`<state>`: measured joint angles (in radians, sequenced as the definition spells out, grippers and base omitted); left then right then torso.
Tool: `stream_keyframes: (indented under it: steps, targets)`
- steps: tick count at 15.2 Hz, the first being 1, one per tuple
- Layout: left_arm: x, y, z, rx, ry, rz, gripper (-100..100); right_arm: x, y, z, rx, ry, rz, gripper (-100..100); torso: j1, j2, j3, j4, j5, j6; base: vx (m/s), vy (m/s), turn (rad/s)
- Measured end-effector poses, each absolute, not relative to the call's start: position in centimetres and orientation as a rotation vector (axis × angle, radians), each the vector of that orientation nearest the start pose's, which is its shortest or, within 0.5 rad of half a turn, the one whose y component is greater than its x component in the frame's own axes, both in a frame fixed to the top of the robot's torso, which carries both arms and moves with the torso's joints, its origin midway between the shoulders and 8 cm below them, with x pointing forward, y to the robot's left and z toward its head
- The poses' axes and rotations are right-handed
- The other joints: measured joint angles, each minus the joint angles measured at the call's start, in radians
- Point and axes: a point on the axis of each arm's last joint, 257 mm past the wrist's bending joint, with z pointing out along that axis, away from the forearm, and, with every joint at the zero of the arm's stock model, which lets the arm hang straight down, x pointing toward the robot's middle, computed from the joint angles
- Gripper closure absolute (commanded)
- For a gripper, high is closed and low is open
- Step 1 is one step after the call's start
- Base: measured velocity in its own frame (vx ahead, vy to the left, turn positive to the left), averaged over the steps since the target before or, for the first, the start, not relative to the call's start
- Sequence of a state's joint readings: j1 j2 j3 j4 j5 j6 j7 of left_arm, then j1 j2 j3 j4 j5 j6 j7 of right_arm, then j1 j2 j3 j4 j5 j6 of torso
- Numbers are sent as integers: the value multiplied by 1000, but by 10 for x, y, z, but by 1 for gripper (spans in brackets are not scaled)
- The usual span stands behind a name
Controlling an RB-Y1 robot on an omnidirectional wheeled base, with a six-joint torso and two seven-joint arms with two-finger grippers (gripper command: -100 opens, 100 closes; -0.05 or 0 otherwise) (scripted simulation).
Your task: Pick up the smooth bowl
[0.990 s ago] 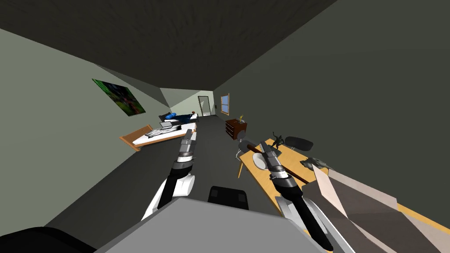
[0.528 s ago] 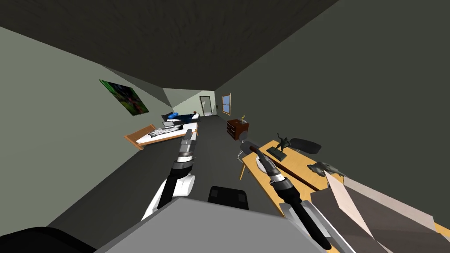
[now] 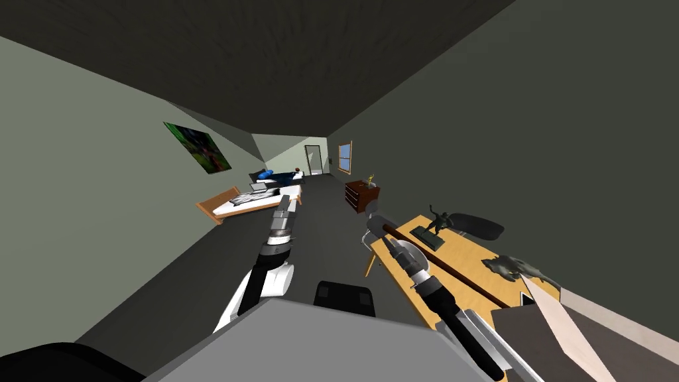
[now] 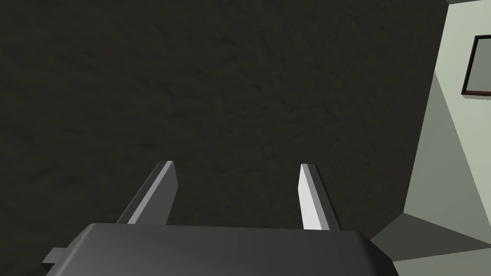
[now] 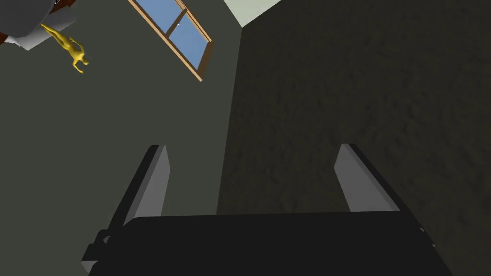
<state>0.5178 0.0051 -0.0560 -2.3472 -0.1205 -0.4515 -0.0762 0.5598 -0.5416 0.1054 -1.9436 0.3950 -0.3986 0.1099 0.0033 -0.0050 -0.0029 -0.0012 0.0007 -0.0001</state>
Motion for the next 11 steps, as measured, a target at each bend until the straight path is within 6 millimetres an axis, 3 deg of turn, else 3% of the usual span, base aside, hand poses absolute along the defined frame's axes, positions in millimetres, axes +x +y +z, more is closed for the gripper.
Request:
stream_keyframes:
  steps: [11]
  targets:
    - [342, 248, 38, -554, 699, -1203, 0, 320, -318, -340, -36, 1967, 461, -100, 1, 0, 0, 0, 0, 0, 70, 55, 63]
